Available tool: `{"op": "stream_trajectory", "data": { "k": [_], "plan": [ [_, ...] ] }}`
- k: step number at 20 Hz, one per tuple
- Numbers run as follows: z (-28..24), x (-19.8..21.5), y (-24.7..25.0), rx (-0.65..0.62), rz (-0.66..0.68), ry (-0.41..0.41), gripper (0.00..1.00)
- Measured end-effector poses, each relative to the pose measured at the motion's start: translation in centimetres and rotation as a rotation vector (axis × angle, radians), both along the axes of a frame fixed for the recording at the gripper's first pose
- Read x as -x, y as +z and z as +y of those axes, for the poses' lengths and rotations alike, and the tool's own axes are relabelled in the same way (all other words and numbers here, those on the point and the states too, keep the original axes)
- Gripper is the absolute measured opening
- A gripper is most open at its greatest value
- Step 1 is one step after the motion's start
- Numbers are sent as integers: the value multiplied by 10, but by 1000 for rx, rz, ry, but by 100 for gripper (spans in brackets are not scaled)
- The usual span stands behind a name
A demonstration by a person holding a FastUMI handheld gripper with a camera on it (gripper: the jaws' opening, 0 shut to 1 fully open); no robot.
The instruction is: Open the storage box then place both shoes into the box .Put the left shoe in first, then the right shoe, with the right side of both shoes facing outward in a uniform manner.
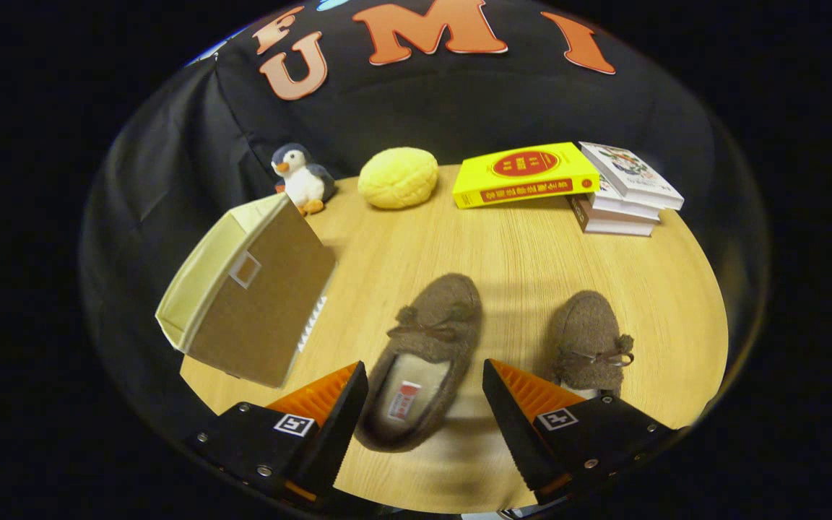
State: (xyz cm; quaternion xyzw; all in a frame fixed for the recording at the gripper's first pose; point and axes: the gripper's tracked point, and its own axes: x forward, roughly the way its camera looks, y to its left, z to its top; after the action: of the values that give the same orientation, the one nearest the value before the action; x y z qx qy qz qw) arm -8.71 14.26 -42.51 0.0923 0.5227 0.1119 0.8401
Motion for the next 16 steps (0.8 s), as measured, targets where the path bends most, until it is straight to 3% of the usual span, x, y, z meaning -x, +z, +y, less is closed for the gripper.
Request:
{"op": "stream_trajectory", "data": {
  "k": [7, 12, 16],
  "plan": [
    [-10, -1, -56, 75, 104, -5, 79],
    [2, -16, -71, 38, 161, -80, 37],
    [2, -19, -70, 8, 197, -162, 11]
  ]
}}
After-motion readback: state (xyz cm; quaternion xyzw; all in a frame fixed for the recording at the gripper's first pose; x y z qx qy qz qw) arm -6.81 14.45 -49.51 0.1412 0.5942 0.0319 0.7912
